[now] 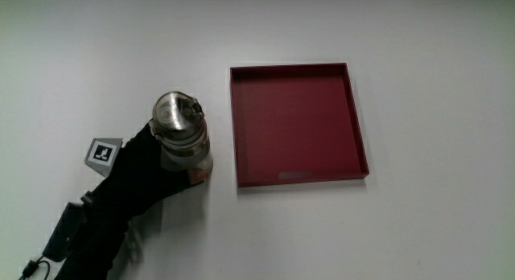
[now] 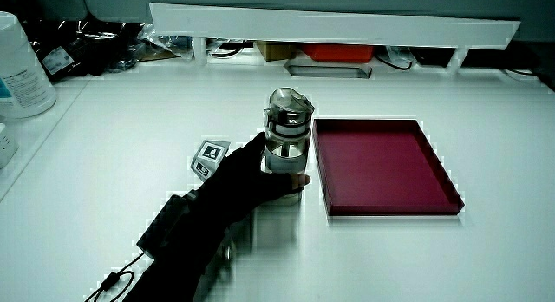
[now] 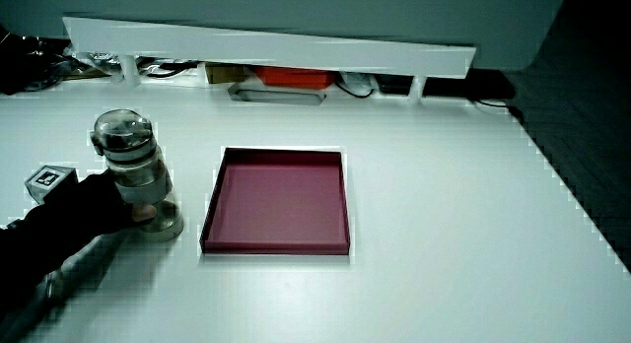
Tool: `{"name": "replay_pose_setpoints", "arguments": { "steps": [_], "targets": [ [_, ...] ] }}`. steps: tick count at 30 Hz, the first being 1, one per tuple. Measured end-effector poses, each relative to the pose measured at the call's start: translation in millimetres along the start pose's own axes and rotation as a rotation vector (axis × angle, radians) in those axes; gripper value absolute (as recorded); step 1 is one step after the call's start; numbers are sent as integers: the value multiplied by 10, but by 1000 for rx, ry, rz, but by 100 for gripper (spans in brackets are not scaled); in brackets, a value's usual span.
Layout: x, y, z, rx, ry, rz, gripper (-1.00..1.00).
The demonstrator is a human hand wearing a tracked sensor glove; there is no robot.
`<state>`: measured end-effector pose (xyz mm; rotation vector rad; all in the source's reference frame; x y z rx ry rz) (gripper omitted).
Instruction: Pick bottle
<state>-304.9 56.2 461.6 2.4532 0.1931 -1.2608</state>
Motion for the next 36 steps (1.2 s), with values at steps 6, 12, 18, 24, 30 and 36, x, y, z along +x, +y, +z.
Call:
{"name": "replay_pose_setpoints", "arguments": {
  "steps": [6, 12, 18, 24, 30, 36],
  "targets": [
    [-123, 104, -62, -4, 42, 46, 0],
    [-182, 247, -191, 14, -132, 12, 0],
    [-164, 383, -289, 11, -142, 14, 0],
    [-153, 504, -397, -1, -130, 50, 0],
    [-165, 577, -474, -3, -114, 114, 0],
    [-117, 659, -562, 2, -184, 75, 0]
  ]
}}
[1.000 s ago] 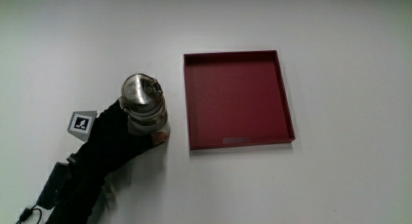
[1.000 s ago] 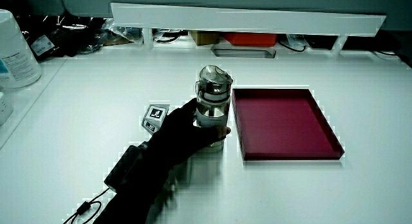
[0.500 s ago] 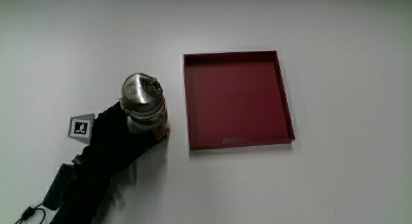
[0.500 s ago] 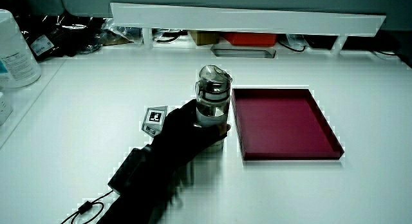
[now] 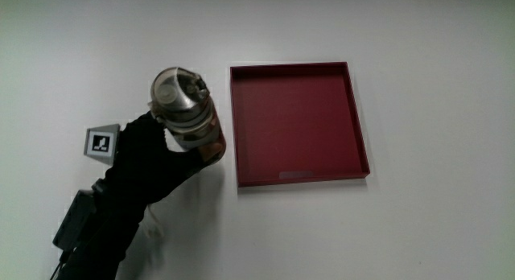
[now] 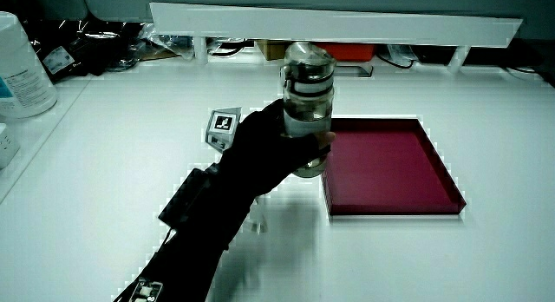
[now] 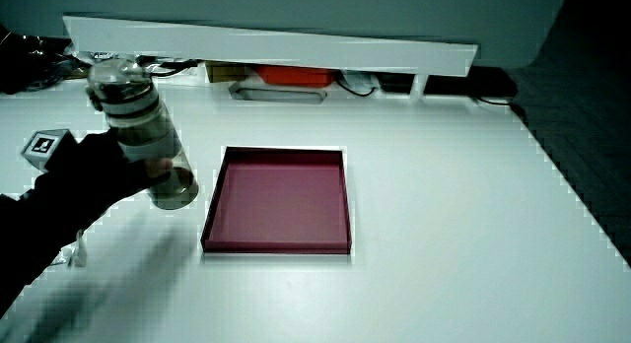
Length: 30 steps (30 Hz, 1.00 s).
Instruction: Pick bottle
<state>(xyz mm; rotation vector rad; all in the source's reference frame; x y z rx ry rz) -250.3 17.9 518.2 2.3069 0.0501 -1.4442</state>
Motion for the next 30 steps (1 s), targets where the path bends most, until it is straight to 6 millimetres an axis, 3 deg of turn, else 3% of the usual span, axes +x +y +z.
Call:
{"name": "replay_pose_setpoints", "arguments": {
  "steps": [10, 30],
  "targets": [
    [-17, 20, -50, 21, -22, -10, 0],
    [-35, -92, -67, 232, -48, -90, 87]
  ]
}}
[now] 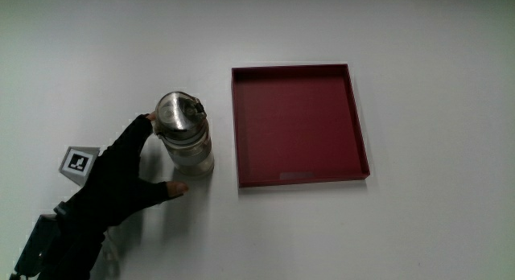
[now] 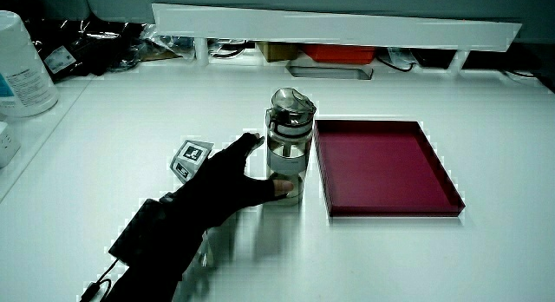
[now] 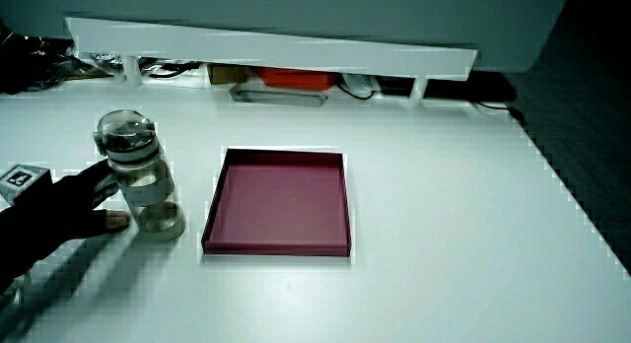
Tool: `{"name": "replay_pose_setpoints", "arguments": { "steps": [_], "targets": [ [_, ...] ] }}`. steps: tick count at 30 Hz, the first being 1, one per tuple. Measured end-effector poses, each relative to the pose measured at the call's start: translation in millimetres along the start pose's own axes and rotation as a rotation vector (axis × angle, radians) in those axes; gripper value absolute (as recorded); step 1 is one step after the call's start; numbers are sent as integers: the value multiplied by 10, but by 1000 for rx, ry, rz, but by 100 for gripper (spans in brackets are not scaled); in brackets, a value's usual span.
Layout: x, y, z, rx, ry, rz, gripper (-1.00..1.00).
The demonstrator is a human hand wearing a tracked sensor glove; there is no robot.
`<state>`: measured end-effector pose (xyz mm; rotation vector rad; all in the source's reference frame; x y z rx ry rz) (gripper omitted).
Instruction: Pick bottle
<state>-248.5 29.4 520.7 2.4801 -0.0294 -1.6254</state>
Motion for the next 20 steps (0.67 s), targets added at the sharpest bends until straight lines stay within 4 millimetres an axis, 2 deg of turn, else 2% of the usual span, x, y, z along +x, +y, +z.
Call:
{"name": "replay_pose_setpoints", "arguments": {
  "steps": [3, 5, 13, 14, 16, 20],
  "targets": [
    [-5, 8, 9, -6, 16, -3, 100],
    [20, 20, 28, 0, 1, -21, 100],
    [367, 175, 37, 6, -16, -76, 100],
    [364, 207, 31, 8, 35, -58, 100],
    [478, 272, -34, -8, -15, -19, 100],
    [697, 399, -155, -20, -68, -94, 100]
  ]
}}
